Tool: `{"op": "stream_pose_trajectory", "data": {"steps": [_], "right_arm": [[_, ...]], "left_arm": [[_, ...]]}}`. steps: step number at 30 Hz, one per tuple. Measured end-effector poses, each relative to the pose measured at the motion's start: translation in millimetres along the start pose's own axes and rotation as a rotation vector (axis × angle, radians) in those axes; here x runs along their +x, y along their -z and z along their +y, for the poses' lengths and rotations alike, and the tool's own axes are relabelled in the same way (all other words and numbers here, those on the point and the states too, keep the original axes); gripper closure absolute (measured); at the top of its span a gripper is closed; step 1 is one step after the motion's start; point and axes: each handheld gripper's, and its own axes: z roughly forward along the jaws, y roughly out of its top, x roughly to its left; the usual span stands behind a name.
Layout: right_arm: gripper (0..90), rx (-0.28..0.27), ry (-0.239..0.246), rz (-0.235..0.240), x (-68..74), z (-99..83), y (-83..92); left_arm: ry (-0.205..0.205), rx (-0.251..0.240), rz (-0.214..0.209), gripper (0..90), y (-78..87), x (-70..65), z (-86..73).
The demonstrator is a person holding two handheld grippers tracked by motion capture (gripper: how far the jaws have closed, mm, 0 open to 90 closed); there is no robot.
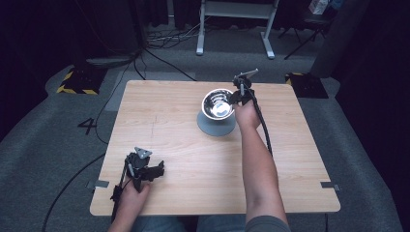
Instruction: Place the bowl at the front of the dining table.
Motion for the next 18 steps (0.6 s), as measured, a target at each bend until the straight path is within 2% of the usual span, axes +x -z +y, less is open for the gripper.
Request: {"op": "stream_pose_trajectory", "data": {"steps": [9,15,18], "right_arm": [[85.6,0.028,-0.012,0.016,1.2,-6.8,-13.7],[85.5,0.057,-0.065,0.07,-3.3,-14.4,-26.8],[85.5,0.065,-0.065,0.071,-3.2,-15.7,-29.6]], "left_arm": [[-0.001,0.001,-0.001,14.8,0.1,0.1,0.0],[-0.001,0.001,-0.001,14.8,0.1,0.1,0.0],[-0.001,0.001,0.0,14.8,0.1,0.1,0.0]]}}
